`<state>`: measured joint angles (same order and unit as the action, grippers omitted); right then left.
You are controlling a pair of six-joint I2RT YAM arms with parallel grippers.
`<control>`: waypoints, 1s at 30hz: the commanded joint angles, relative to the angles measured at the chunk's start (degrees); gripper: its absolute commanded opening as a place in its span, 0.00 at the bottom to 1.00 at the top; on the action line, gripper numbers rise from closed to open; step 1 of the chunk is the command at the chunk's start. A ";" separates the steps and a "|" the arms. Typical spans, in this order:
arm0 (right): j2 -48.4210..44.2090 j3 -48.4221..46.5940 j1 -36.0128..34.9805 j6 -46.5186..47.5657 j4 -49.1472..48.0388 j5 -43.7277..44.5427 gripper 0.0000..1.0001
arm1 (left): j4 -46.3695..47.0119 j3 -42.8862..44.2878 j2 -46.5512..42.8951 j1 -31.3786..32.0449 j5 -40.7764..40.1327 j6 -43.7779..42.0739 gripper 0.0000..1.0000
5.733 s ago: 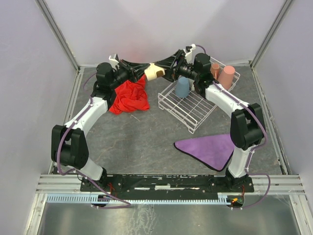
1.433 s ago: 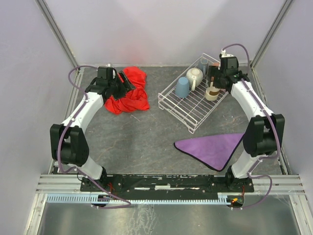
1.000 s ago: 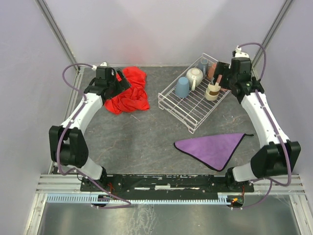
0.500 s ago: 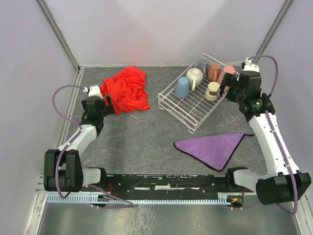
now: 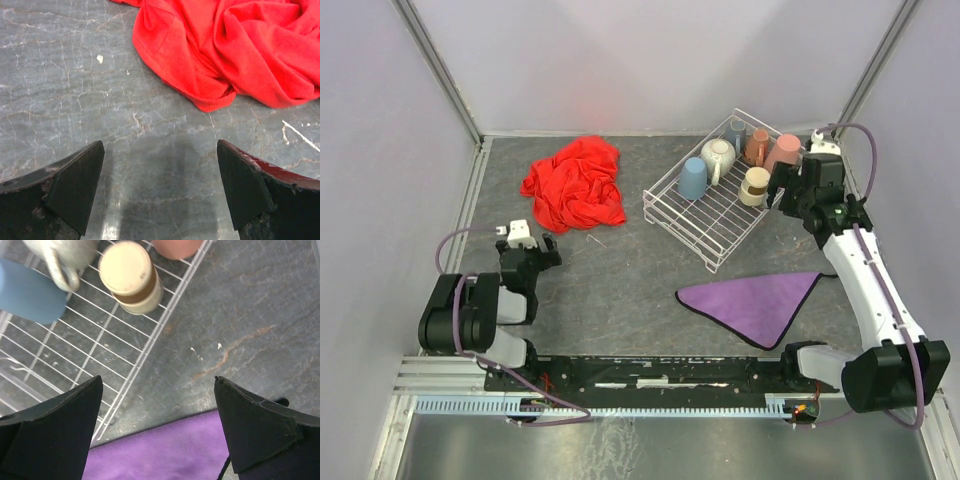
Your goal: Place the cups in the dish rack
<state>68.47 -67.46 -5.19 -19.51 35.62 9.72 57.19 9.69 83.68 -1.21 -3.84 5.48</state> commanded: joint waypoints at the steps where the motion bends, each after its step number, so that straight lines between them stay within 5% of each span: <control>1: -1.40 6.55 0.22 1.33 -8.34 5.03 1.00 | 26.99 -3.96 4.17 -0.77 0.77 -1.30 0.99; 6: -1.75 21.41 0.11 9.14 -26.43 7.61 1.00 | 11.65 2.92 3.32 -0.99 9.98 -4.96 0.99; 19: 8.55 45.11 0.22 13.24 -72.91 13.61 1.00 | 9.75 3.68 3.13 0.67 3.52 -4.31 0.99; 26: 16.56 48.94 0.28 14.10 -88.37 11.66 1.00 | 10.02 3.65 3.20 0.69 3.53 -4.28 0.99; 30: 17.85 47.40 0.28 14.70 -86.61 10.55 1.00 | 9.99 3.67 3.18 0.69 3.53 -4.26 0.99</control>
<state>85.80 -19.77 -5.13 -6.11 -43.07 20.82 65.65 12.03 87.31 -0.62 0.93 3.86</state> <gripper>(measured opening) 0.998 0.991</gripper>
